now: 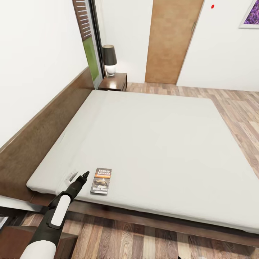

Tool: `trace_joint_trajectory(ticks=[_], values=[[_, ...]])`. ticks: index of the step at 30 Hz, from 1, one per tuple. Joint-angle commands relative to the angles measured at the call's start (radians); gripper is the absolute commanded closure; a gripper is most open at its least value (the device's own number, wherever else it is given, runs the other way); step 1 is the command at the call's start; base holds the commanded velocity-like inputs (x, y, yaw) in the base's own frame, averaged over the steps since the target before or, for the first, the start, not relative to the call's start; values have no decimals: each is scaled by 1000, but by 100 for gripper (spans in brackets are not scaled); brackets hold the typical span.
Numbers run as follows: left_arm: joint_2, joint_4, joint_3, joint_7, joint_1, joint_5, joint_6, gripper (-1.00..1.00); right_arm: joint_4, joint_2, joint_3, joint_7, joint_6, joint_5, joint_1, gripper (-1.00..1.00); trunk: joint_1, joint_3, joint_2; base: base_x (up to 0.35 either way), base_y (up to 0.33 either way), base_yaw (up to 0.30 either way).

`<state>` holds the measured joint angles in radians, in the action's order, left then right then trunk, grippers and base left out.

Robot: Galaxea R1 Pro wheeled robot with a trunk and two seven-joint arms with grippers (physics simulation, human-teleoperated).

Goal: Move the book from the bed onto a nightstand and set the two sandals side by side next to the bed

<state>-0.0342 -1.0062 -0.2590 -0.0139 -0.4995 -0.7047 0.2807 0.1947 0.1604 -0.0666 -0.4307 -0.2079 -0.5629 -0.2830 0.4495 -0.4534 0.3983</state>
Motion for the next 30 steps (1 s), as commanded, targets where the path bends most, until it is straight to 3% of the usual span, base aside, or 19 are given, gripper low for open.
trace_joint_trajectory(ticks=[1, 10, 30], values=[[-1, -2, -3, -1, -1, -10, 8, -100, -1, 1, -7, -3, -4, -9, -1, -100, 0, -3, 2, 0, 0, 0], [-1, -2, -3, -1, 0, -10, 10, -100, -1, 1, -7, -3, -4, -9, -1, -100, 0, -15, 2, 5, -4, 0], [-1, -3, -3, 0, -1, -10, 9, -100, -1, 1, -7, -3, -4, -9, -1, -100, 0, -16, 2, 79, -32, 0]])
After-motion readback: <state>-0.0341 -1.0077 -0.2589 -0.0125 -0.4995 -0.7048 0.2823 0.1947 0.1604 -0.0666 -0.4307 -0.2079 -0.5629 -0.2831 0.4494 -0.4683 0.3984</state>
